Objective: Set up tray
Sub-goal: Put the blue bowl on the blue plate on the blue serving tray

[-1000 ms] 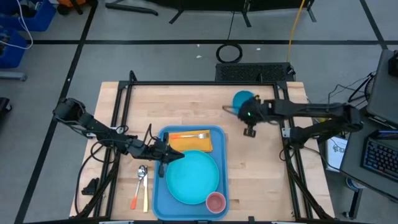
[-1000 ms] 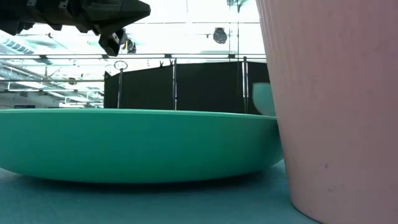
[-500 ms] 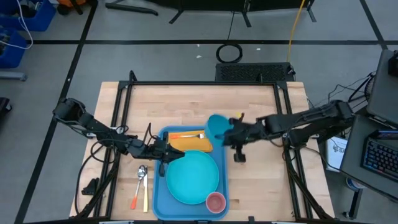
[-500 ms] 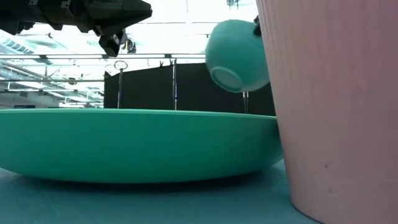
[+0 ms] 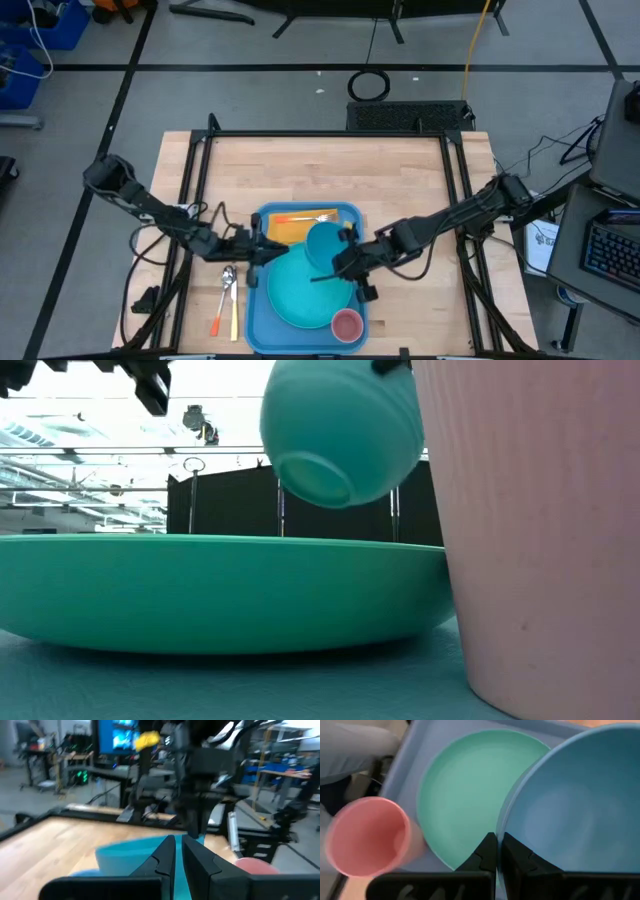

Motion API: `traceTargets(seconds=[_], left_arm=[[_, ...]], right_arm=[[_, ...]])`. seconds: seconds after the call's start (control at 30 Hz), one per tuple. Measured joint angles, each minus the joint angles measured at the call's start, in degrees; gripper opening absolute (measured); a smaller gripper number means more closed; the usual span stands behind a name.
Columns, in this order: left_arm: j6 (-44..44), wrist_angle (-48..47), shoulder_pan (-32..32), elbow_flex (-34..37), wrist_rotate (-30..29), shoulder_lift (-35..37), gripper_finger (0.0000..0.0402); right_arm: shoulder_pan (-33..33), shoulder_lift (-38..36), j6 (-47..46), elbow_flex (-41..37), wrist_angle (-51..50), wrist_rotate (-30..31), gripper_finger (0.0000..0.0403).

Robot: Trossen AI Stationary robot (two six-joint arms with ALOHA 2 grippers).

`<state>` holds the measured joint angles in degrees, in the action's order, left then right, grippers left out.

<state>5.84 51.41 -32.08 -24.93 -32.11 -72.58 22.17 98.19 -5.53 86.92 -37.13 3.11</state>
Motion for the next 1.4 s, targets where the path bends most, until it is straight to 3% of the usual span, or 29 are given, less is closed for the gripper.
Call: traceTargets(seconds=[0.3,0.73,0.97,1.4], left_arm=[[-5.8,-0.2,-7.8,0.0,-7.5,3.8,0.0037],[-7.4,-0.6,-13.5,0.0,-17.5,3.8,0.0037],[-7.7,-0.7,-13.9,0.0,-17.9,3.8,0.0037],[-7.1,-1.7,-13.9,0.0,-17.8,3.8,0.0037]], right_arm=[[1.2,9.8,3.4,9.9,-4.1,-0.2,0.0000],[3.0,21.2,9.8,22.3,-12.0,-2.6,0.0000],[3.9,25.3,12.4,26.3,-15.4,-3.7,0.0000],[4.2,25.5,15.0,26.3,-15.0,-6.3,0.0000]])
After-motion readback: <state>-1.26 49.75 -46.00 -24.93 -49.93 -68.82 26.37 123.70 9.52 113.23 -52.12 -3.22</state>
